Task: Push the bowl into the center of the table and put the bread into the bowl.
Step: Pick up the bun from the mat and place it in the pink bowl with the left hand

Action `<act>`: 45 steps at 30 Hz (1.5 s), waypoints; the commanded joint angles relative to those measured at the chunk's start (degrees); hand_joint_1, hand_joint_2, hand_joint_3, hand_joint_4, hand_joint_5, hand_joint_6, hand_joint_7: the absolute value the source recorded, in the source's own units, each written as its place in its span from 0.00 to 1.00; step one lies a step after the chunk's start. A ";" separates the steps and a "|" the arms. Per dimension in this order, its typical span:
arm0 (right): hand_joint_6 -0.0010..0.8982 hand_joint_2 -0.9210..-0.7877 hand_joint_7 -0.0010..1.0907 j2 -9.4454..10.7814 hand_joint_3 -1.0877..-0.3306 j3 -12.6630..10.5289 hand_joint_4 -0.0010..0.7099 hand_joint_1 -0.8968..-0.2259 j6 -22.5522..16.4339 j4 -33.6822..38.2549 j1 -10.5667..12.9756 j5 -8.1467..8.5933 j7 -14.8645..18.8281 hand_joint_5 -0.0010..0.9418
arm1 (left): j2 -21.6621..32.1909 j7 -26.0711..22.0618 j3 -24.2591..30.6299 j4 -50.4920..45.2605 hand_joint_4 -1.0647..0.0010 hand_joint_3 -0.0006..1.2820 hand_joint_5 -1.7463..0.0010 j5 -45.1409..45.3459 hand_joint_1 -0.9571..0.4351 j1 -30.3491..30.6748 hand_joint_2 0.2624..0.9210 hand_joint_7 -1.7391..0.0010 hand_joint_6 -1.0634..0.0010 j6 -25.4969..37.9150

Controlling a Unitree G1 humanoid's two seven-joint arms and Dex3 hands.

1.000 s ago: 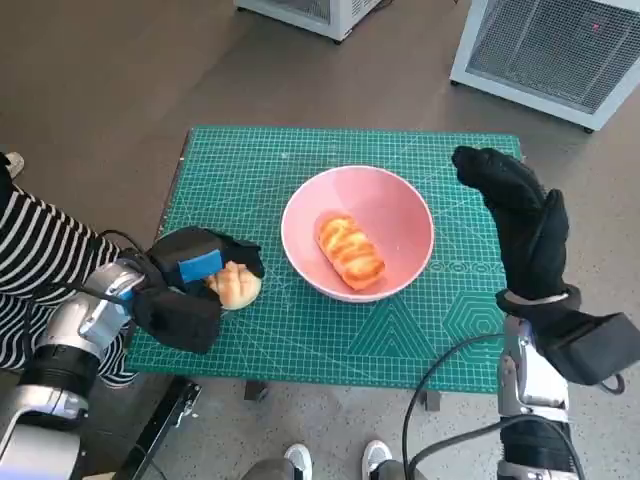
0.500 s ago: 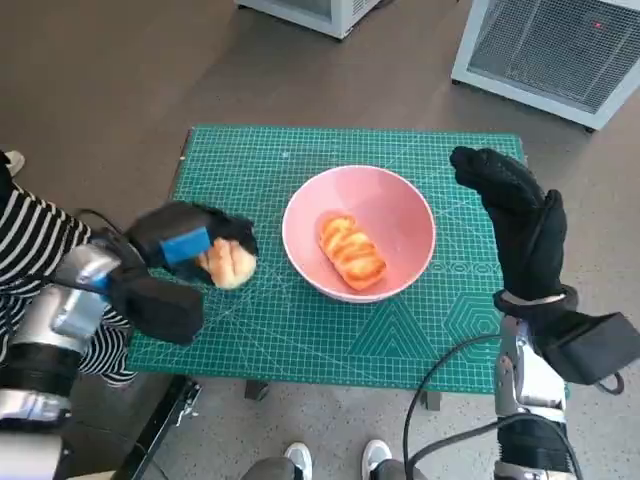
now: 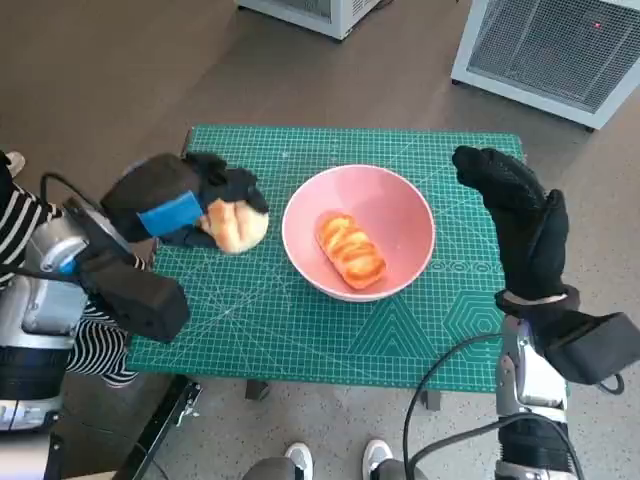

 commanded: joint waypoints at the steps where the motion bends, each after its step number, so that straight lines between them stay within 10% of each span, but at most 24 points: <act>1: 0.04 0.00 0.52 0.03 0.42 -0.13 0.30 0.20 0.13 1.22 0.74 0.41 0.46 0.01 | -2.27 0.09 0.70 -2.32 0.31 0.04 0.37 -1.12 0.69 -4.80 1.00 0.32 0.42 1.77; 16: 0.04 0.00 0.52 -0.07 0.42 -0.22 0.31 0.20 -0.17 0.01 1.88 0.35 0.33 0.01 | -13.51 -1.42 -7.35 5.83 0.26 0.02 0.41 2.45 0.69 -15.43 0.99 0.34 0.38 4.52; 24: 0.04 0.00 0.53 -0.33 0.42 -0.65 0.31 0.20 -0.15 -0.85 2.80 0.55 0.31 0.01 | -18.45 -5.26 -11.51 16.60 0.39 0.10 0.34 2.82 0.69 -20.43 1.00 0.25 0.50 6.84; 26: 0.04 0.00 0.53 -0.35 0.42 -0.77 0.31 0.20 -0.09 -1.05 2.98 0.52 0.24 0.01 | -19.66 -5.09 -12.04 19.38 0.44 0.12 0.50 2.83 0.56 -21.00 1.00 0.24 0.49 6.82; 31: 0.04 0.00 0.53 -0.34 0.43 -0.94 0.31 0.20 0.15 -1.92 3.63 0.48 -0.03 0.01 | -22.10 -3.78 -12.69 26.11 0.51 0.03 0.88 2.42 0.59 -21.52 0.83 0.74 0.60 5.50; 45: 0.04 0.00 0.52 -0.97 0.43 -1.65 0.32 0.19 1.58 -4.82 4.68 -0.41 -1.54 0.01 | -22.07 -1.65 -13.62 30.62 0.75 0.00 1.00 3.68 0.54 -19.83 0.78 0.94 0.66 0.33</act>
